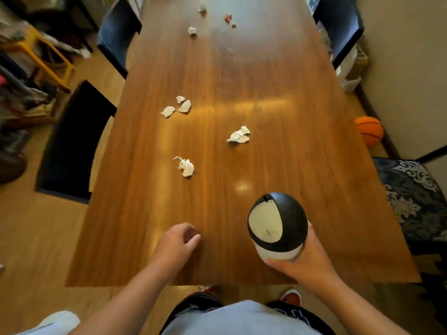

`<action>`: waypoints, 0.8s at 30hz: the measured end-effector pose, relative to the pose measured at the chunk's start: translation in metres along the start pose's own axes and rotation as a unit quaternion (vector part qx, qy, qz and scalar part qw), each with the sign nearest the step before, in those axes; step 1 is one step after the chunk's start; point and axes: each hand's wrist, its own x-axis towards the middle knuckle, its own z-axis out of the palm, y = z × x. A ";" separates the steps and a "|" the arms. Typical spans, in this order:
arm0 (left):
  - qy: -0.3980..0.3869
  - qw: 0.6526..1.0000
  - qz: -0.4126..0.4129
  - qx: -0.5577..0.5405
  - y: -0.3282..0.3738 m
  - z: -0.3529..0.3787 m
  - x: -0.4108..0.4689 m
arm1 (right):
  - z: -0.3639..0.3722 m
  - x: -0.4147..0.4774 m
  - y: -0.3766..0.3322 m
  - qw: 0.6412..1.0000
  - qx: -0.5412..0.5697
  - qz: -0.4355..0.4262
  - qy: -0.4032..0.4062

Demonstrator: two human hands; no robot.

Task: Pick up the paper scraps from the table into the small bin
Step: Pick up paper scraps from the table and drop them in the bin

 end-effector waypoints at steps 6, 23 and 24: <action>0.098 0.994 0.046 0.031 -0.018 -0.055 0.099 | 0.060 0.012 -0.040 0.999 0.017 0.007 0.050; 0.069 0.988 0.117 0.069 -0.012 -0.052 0.177 | 0.075 0.003 -0.078 0.992 0.031 0.013 0.119; 0.065 0.989 0.113 0.070 -0.015 -0.051 0.172 | 0.073 0.003 -0.077 0.993 0.032 0.013 0.115</action>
